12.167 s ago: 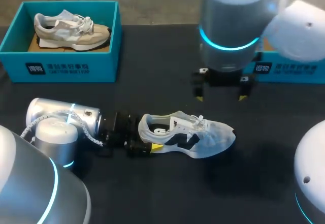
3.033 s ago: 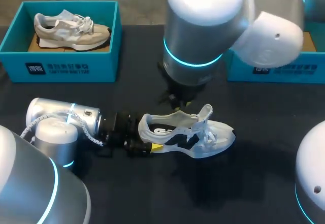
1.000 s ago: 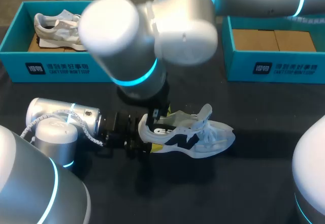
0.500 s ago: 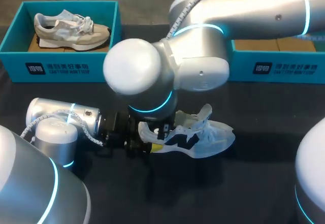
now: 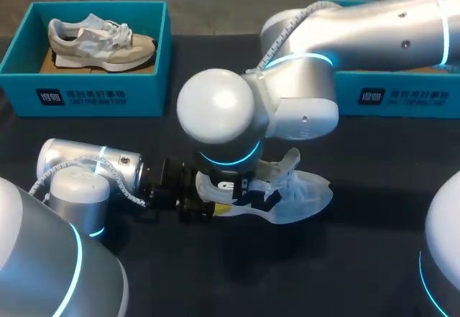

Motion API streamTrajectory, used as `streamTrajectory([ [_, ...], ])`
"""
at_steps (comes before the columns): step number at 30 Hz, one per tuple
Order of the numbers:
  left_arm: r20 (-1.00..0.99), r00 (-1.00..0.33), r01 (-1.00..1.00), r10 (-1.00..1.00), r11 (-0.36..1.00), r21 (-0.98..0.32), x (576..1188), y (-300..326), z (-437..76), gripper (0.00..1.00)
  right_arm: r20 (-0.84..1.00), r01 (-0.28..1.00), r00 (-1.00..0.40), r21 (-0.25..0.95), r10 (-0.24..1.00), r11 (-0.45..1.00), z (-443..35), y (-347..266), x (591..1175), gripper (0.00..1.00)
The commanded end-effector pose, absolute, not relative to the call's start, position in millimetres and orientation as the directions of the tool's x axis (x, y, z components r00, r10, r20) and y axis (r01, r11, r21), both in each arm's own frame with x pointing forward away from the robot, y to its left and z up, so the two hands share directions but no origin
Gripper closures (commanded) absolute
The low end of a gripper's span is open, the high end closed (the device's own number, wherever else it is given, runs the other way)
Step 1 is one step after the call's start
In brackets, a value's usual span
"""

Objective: Take the shoe out of the shoebox, open the shoe tongue, remove and reinsert the insole, then place the shoe into the shoebox

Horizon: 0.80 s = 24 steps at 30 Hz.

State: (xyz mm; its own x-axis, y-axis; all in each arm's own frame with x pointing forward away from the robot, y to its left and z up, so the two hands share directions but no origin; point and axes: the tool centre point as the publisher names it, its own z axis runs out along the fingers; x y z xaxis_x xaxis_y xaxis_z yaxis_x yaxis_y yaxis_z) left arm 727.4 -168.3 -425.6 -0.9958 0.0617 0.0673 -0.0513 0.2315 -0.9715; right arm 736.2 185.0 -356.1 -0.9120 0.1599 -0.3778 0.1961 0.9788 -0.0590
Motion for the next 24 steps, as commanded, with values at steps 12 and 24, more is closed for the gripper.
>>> streamTrajectory([
  [12,0.067,-0.996,-0.051,0.059,0.232,-0.971,728,-168,-426,1.0,-0.34,0.193,-0.929,-0.106,0.147,0.975,-373,175,735,1.0],
  [24,0.067,-0.996,-0.051,0.059,0.232,-0.971,728,-168,-426,1.0,-0.305,0.202,-0.939,-0.125,0.156,0.971,-394,174,739,1.0],
])
